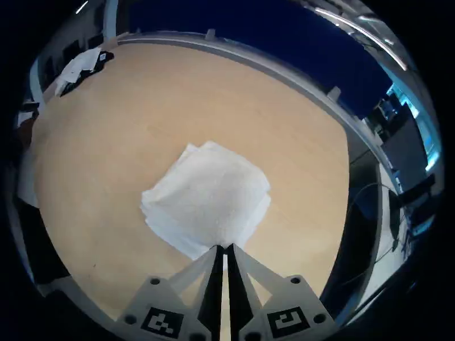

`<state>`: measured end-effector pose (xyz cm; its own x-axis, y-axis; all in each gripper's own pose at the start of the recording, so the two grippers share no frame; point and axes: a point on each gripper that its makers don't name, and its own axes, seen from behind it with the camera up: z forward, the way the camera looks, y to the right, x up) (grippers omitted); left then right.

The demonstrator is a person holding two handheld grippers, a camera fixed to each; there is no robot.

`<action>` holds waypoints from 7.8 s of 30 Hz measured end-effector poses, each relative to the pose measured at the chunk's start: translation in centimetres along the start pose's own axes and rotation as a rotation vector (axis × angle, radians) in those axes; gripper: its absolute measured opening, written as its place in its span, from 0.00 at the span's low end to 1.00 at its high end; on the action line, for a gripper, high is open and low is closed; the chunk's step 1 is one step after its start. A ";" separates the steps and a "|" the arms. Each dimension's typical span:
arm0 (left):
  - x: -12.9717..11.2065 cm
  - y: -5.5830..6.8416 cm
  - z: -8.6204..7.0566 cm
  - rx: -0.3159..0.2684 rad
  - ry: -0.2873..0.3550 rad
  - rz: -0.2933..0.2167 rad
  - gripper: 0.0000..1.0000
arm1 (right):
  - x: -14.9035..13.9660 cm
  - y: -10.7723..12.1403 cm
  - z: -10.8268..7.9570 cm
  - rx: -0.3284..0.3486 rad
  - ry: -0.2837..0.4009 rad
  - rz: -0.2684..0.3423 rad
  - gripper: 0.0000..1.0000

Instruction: Fold towel

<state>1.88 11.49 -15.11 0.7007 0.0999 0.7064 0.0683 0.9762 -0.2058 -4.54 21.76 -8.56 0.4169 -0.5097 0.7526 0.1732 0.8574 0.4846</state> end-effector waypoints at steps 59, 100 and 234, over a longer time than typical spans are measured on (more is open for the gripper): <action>1.1 -0.1 -0.2 -0.011 0.026 0.007 0.95 | -2.4 -2.1 1.2 -0.080 0.009 0.207 1.00; 13.4 -2.9 -2.1 0.073 0.475 0.018 0.95 | 17.9 -7.2 -15.5 -0.246 0.894 0.412 1.00; 6.6 -12.6 10.2 0.215 0.799 -0.016 0.95 | 19.7 -11.3 -2.5 -0.328 1.066 0.557 1.00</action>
<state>-1.65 1.80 -0.95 1.0000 -0.0026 -0.0032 0.0025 1.0000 -0.0088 3.90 2.26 -0.31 0.9940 0.1087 0.0095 -0.1083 0.9935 -0.0335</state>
